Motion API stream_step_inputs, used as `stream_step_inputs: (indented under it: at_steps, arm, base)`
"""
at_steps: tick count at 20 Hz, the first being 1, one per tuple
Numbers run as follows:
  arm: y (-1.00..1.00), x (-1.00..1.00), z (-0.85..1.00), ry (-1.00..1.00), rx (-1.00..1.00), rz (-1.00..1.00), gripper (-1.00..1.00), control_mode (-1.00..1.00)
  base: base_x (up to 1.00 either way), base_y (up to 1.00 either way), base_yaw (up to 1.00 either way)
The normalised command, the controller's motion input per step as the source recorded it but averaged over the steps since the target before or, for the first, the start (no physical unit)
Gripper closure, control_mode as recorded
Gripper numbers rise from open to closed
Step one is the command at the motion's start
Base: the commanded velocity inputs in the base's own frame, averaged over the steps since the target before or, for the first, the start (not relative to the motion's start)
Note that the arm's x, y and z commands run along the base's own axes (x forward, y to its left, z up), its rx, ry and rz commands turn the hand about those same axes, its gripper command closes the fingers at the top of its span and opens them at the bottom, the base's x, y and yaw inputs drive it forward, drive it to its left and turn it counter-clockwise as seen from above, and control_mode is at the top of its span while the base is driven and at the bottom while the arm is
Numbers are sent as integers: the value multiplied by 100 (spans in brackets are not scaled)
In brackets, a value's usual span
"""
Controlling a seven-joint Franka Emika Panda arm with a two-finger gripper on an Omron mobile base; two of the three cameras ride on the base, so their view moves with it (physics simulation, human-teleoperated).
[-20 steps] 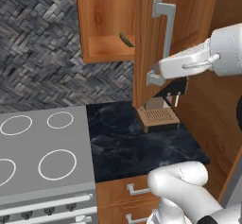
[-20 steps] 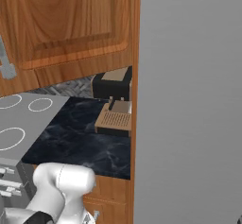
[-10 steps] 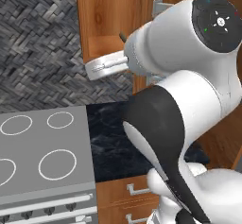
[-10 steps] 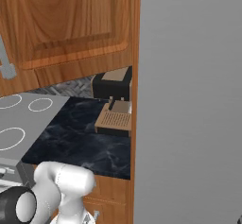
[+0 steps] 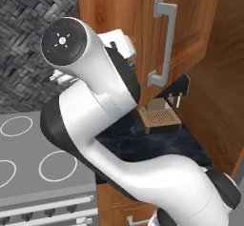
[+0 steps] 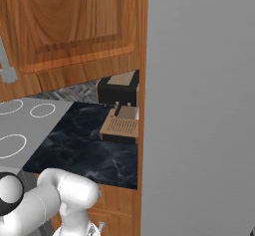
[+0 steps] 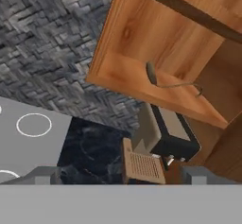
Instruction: Open the cabinet and move the ladle to the pot. Then close the cabinet.
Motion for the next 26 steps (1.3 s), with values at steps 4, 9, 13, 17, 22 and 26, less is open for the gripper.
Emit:
stream_step_inputs:
  at_steps: [4,9,13,17,22,26]
  arm:
    - [3,17,-27,-3,-22,-32,-100,-100]
    - [-5,5,-25,-5,-21,-34,-100,-100]
    - [-27,0,-30,-3,-20,-29,-100,-100]
    - [-39,0,-20,-9,-20,-24,-100,-100]
    - [-47,2,-15,-10,-19,-20,-100,-100]
    - [-62,-1,-2,-13,-16,-13,-100,-100]
  base:
    - [0,0,0]
    - [0,0,0]
    - [0,0,0]
    - [0,0,0]
    - [0,0,0]
    - [0,0,0]
